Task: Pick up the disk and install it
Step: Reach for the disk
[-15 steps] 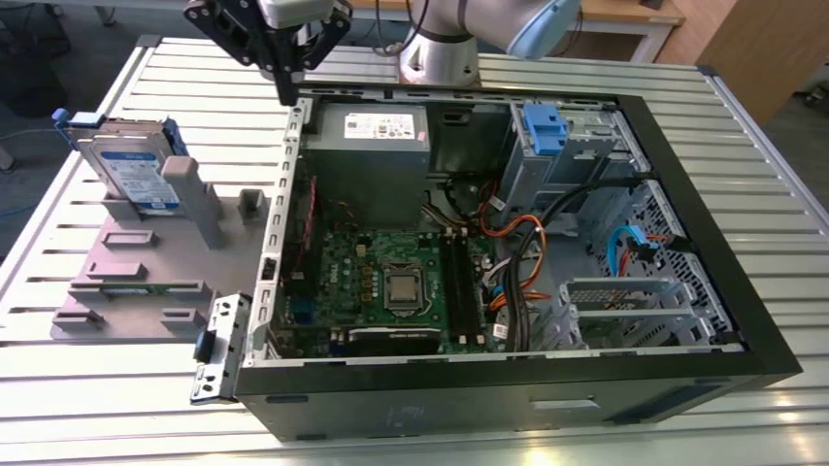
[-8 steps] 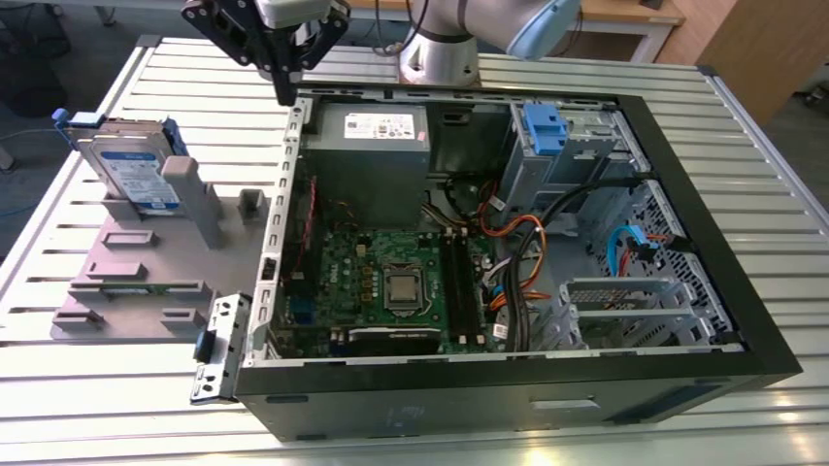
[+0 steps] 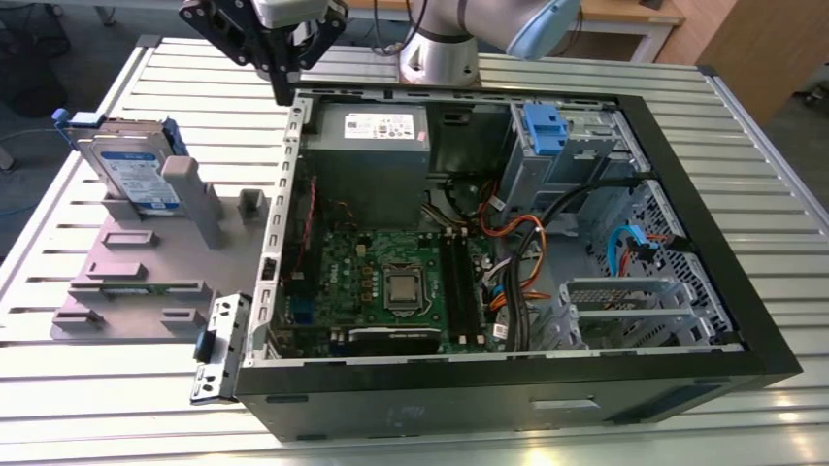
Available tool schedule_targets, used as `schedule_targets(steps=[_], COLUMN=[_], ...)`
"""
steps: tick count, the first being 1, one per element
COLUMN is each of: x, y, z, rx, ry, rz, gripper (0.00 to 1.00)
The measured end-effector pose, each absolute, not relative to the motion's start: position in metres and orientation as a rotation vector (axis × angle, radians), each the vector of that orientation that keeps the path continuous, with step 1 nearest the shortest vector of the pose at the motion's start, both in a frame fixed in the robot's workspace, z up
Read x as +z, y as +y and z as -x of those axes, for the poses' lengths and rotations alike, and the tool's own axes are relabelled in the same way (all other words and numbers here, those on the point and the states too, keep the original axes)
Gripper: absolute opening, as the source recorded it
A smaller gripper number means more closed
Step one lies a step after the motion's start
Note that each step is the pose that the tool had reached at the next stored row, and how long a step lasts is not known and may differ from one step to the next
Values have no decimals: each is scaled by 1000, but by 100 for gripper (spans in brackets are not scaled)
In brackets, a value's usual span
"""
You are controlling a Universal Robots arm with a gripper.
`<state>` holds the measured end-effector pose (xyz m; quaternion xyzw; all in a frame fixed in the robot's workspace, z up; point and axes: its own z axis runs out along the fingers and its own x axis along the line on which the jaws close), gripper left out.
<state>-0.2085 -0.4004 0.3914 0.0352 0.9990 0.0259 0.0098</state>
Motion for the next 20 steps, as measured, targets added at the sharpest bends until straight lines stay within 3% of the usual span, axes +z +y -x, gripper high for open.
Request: schedule_targets(steps=[20], x=[391], y=[-400], z=[213], rx=[81], ry=[3119], rz=[-110], gripper=[11])
